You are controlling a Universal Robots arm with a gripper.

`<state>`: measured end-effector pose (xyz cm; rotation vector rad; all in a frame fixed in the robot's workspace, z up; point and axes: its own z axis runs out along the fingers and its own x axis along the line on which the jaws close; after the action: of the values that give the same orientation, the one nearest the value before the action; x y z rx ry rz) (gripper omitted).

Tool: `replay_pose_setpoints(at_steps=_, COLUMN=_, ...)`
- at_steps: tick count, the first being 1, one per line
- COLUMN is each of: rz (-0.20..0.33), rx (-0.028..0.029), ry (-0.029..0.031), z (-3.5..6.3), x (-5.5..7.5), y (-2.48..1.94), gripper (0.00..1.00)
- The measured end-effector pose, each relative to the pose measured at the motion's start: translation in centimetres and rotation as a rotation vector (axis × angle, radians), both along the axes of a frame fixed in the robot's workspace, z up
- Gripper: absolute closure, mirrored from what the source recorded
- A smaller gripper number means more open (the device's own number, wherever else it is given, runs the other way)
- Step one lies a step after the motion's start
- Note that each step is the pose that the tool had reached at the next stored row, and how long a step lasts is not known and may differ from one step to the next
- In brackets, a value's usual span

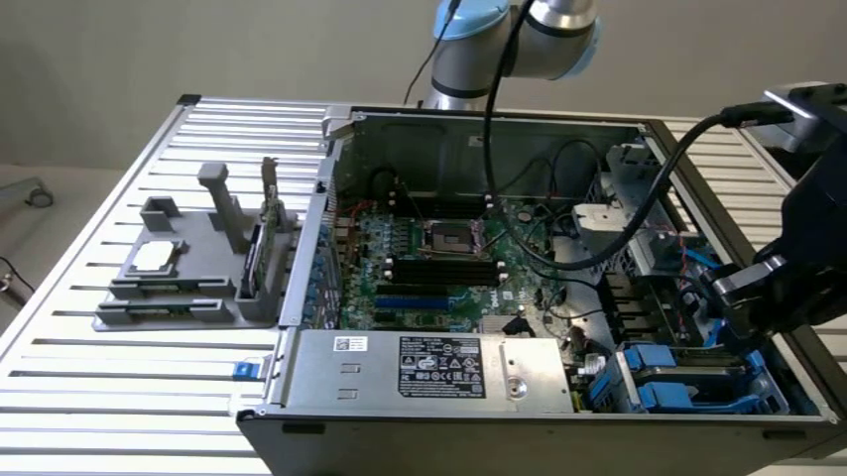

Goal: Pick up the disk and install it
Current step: 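Insert the first disk wire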

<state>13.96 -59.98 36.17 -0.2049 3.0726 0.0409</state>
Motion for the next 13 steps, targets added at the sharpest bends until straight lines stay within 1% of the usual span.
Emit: replay_pose_setpoints(at_steps=13, rz=-0.237, rx=0.0000, ry=0.0000, z=-0.01, x=0.00, y=0.00, gripper=0.89)
